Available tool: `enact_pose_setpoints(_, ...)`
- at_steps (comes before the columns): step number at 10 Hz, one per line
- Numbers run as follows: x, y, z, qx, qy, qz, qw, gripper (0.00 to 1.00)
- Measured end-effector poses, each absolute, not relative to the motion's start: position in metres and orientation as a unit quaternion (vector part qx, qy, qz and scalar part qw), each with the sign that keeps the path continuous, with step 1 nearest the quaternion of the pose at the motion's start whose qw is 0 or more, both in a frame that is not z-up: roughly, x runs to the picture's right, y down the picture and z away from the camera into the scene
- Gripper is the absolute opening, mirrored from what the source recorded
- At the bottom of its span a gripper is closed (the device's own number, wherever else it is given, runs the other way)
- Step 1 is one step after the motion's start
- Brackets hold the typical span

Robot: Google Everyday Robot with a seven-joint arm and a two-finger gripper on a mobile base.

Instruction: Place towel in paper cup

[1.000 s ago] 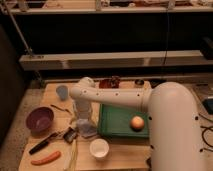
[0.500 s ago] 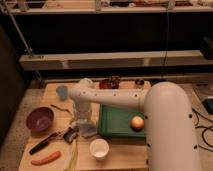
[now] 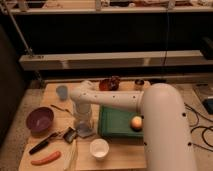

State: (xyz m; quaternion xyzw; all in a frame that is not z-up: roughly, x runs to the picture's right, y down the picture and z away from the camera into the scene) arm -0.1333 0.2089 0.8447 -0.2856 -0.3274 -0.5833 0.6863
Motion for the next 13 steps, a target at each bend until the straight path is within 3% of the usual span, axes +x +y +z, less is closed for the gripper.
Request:
enact_pose_setpoints(4,-0.136,0.210,0.845,-0.283,-0.333,-0.582,0.686,0.01)
enact_pose_setpoints(8,-0.118,0.195,0.818,-0.263,-0.337,-0.576,0.697,0.00)
enact_pose_setpoints(13,-0.069,0.167,0.693,-0.219,-0.350,-0.573,0.708,0.00)
